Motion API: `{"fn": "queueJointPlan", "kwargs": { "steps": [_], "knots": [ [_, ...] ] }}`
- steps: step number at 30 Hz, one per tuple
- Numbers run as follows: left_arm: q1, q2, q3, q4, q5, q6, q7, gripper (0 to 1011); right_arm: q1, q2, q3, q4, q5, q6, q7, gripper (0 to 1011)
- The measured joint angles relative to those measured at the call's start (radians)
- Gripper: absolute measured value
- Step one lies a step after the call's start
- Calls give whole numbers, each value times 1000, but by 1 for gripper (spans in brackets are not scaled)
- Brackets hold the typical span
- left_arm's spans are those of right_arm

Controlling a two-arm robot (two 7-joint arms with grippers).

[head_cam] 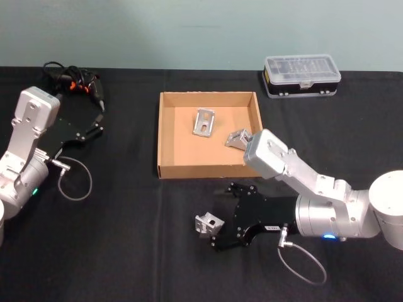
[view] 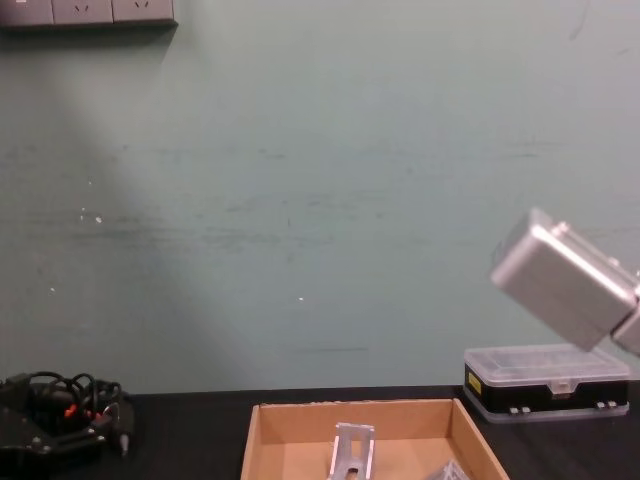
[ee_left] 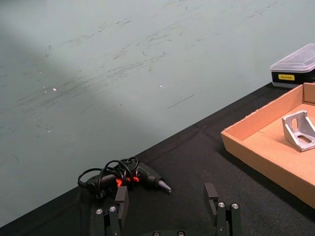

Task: Use one hand to pick up the angle iron from the table and place it into the box.

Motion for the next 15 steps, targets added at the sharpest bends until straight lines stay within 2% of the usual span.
{"fn": "queueJointPlan", "kwargs": {
  "steps": [15],
  "knots": [
    [0,0,0,0,0,0,0,1000,-6,-21,-17,27,-40,7,-3,1000]
  ]
}}
